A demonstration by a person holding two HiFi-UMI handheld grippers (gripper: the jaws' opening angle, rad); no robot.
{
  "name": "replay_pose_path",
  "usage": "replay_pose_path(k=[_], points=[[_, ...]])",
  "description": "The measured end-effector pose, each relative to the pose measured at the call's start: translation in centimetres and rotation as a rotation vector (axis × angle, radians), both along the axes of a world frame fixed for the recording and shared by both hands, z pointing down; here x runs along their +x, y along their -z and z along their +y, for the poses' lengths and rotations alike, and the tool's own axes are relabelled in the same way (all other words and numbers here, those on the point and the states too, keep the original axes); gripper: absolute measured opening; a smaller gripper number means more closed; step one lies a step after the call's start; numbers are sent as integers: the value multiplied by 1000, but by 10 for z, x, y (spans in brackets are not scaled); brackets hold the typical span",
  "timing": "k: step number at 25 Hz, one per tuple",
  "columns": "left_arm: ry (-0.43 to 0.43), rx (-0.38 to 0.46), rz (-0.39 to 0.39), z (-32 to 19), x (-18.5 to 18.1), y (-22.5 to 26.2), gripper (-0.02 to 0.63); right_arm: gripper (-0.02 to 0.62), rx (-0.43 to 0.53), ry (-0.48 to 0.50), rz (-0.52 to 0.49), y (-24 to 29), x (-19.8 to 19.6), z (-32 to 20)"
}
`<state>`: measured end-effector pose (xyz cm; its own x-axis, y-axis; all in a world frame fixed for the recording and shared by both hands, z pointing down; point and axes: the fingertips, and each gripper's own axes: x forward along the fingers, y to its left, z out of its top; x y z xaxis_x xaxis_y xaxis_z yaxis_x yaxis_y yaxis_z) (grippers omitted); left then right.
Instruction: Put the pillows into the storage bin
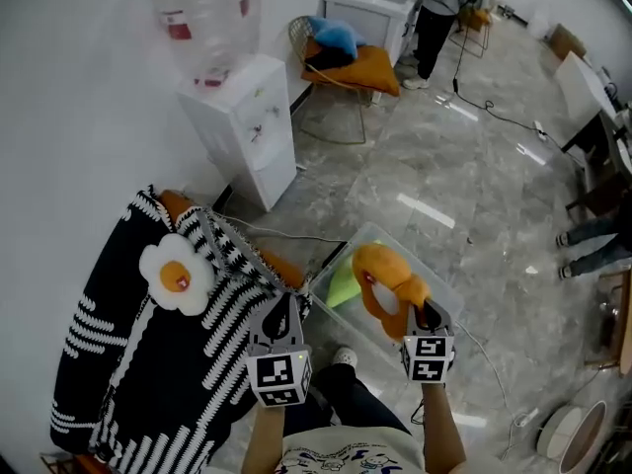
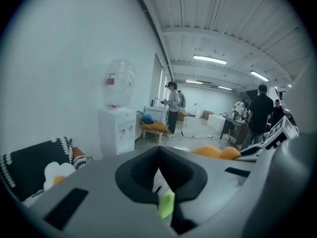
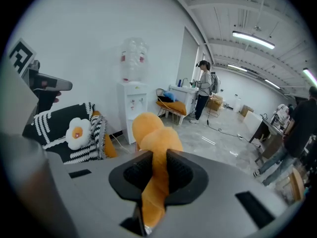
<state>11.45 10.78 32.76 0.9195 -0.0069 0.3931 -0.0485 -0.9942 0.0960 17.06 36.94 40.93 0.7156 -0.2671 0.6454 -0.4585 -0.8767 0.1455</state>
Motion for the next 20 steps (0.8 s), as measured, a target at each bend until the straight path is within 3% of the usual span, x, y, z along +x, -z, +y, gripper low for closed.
replay_pose_path(k=[9,20], points=[[-100,19,-61,63,62,-22,14,72,0,-101,-43,-29,39,58],[-290,33,-138,114,144,-72,14,72,13,-356,-136,-93,78,104]])
